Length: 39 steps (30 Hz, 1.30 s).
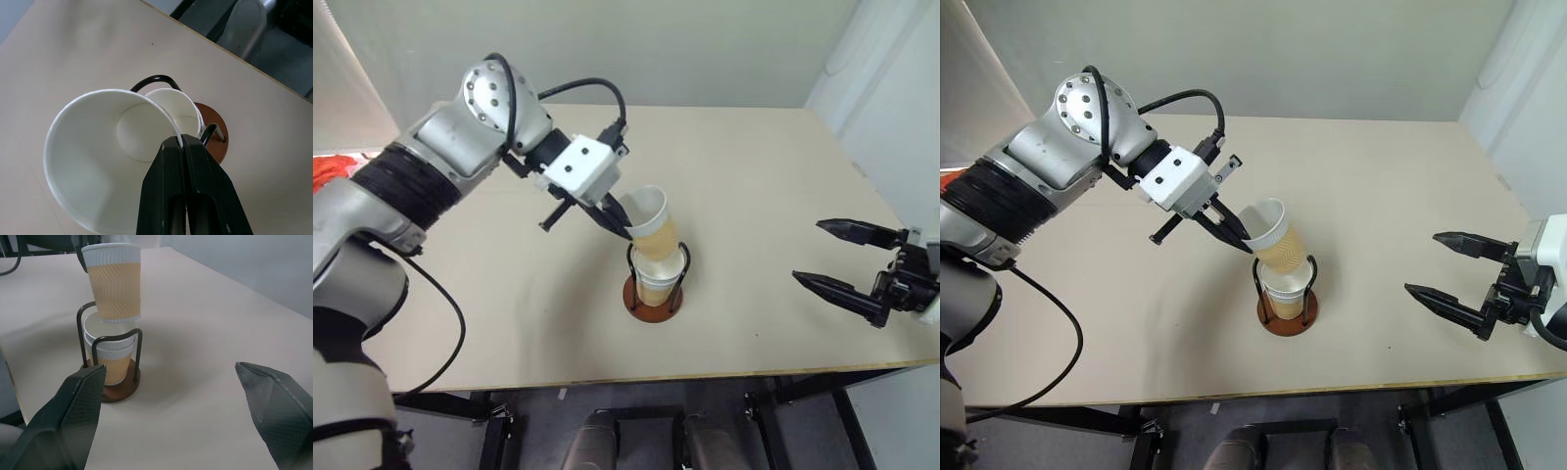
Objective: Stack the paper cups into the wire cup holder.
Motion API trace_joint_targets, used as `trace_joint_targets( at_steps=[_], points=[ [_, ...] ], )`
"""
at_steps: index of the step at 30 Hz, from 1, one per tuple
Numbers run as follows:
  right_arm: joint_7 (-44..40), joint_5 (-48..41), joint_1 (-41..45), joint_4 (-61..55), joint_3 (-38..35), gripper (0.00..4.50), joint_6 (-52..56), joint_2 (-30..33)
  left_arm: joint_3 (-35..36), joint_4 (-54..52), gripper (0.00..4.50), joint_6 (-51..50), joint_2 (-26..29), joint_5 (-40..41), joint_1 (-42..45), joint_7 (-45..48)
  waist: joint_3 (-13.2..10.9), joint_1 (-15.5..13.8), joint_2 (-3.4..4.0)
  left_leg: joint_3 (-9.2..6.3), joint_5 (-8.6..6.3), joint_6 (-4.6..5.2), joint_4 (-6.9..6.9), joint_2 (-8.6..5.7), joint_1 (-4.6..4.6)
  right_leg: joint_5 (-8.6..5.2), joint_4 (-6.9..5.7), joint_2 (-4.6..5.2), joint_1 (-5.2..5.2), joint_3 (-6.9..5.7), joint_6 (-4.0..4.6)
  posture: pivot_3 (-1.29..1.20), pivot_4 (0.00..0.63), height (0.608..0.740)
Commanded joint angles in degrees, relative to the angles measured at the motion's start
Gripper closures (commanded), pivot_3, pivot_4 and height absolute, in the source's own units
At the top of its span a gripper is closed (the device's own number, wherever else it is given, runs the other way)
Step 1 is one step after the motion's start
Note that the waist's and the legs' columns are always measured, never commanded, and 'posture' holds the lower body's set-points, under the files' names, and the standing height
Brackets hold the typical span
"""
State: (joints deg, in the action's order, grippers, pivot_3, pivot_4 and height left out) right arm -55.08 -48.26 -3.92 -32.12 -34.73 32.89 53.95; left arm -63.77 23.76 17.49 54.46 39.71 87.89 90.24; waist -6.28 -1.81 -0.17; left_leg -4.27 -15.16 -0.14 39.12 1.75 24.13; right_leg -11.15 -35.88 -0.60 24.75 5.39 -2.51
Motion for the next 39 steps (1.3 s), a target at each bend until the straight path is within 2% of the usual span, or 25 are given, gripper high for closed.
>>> trace_joint_targets(
  at_steps=[1, 3, 6, 13, 15, 18, 24, 27, 31, 36, 39],
  points=[
    [0.4, -0.9, 0.2, -1.3, -1.5, 0.00, -0.2, 0.1, -0.2, -0.5, 4.46, 1.2, 0.4, -0.1, 1.8, 2.3, 0.0, 0.0, 0.00, 0.00, -0.01, 0.00, 0.00, 0.00, 0.00, -0.01, 0.00, -0.01, 0.00, 0.00, -0.03, 0.00, 0.150, 0.740],
    [0.6, -0.9, 0.1, -1.4, -1.6, 0.00, -0.1, 0.0, -0.4, 0.1, 4.46, 1.1, 0.0, -0.2, 2.0, 2.3, 0.0, 0.0, 0.00, -0.01, -0.02, -0.01, -0.01, 0.01, -0.01, -0.03, -0.01, -0.01, 0.00, -0.01, -0.08, 0.00, 0.150, 0.740],
    [0.8, -0.8, 0.3, -1.5, -1.4, 0.00, -0.2, 0.0, -0.6, 0.1, 3.87, 1.0, -0.5, -0.2, 2.1, 2.3, 0.0, 0.0, 0.00, -0.01, -0.05, -0.02, -0.02, 0.01, 0.00, -0.05, -0.01, -0.01, 0.00, -0.01, -0.10, 0.00, 0.150, 0.740],
    [1.2, -0.7, 0.6, -1.5, -0.8, 0.00, -0.4, -0.1, -0.9, 0.8, 1.40, 1.4, -1.2, -0.7, 2.4, 2.3, 0.0, 0.0, 0.00, -0.01, -0.11, -0.03, -0.01, 0.01, 0.00, -0.06, -0.01, 0.00, 0.00, -0.01, -0.12, 0.00, 0.150, 0.740],
    [1.2, -0.6, 1.0, -1.2, -0.4, 0.00, -0.6, -0.1, 1.0, 2.8, 0.74, 2.8, -2.5, -2.6, 1.6, 2.3, 0.0, 0.0, 0.00, -0.01, -0.11, -0.03, -0.02, 0.01, -0.02, -0.06, -0.01, 0.00, 0.00, -0.01, -0.12, 0.00, 0.150, 0.740],
    [1.0, -0.4, 1.9, -0.6, 0.7, 0.00, -0.8, -0.2, 4.0, 5.5, 0.74, 3.2, -4.0, -4.8, 0.5, 2.3, 0.0, 0.0, 0.00, -0.02, -0.12, -0.03, -0.01, 0.01, -0.01, -0.07, -0.01, 0.00, 0.00, -0.01, -0.12, 0.00, 0.150, 0.740],
    [-1.7, 0.7, 7.3, 3.4, 5.5, 0.00, -2.2, 0.8, 9.8, 4.1, 0.74, -1.8, -0.1, -5.1, -3.7, 2.3, 0.0, 0.7, 0.01, -0.01, -0.12, -0.03, -0.02, 0.02, -0.05, 0.00, -0.01, -0.02, 0.00, -0.01, -0.23, 0.00, 0.150, 0.740],
    [-4.9, 2.4, 11.3, 7.4, 8.7, 0.00, -3.7, 2.2, 15.5, 4.1, 0.74, -6.4, 1.5, -5.1, -7.4, 2.3, 0.0, 0.9, 0.07, -0.01, -0.10, -0.05, -0.03, 0.05, -0.08, 0.00, -0.03, -0.04, 0.04, -0.07, -0.23, 0.00, 0.150, 0.740],
    [-9.9, 5.7, 21.1, 15.7, 15.4, 0.00, -5.8, 4.0, 23.2, 6.2, 0.74, -11.1, 4.9, -8.2, -13.1, 2.3, 0.0, 1.0, 0.14, -0.07, -0.07, -0.10, -0.04, 0.08, -0.08, 0.00, -0.06, -0.01, 0.08, -0.09, -0.21, 0.00, 0.150, 0.740],
    [-13.6, 10.2, 30.4, 23.9, 22.2, 0.00, -8.5, 2.5, 35.6, 9.6, 0.74, -20.2, 6.5, -8.5, -19.2, 0.6, 0.0, 1.1, 0.16, -0.14, -0.03, -0.16, -0.06, 0.10, -0.08, -0.03, -0.14, -0.07, 0.17, -0.19, -0.08, 0.00, 0.150, 0.740],
    [-14.6, 13.0, 34.1, 28.3, 25.3, 0.00, -9.1, 1.7, 41.3, 11.7, 0.74, -22.3, 7.4, -11.0, -23.4, -0.3, 0.0, 1.2, 0.17, -0.19, 0.00, -0.19, -0.10, 0.12, -0.08, -0.06, -0.21, -0.04, 0.22, -0.25, -0.01, 0.00, 0.150, 0.740]
  ],
)
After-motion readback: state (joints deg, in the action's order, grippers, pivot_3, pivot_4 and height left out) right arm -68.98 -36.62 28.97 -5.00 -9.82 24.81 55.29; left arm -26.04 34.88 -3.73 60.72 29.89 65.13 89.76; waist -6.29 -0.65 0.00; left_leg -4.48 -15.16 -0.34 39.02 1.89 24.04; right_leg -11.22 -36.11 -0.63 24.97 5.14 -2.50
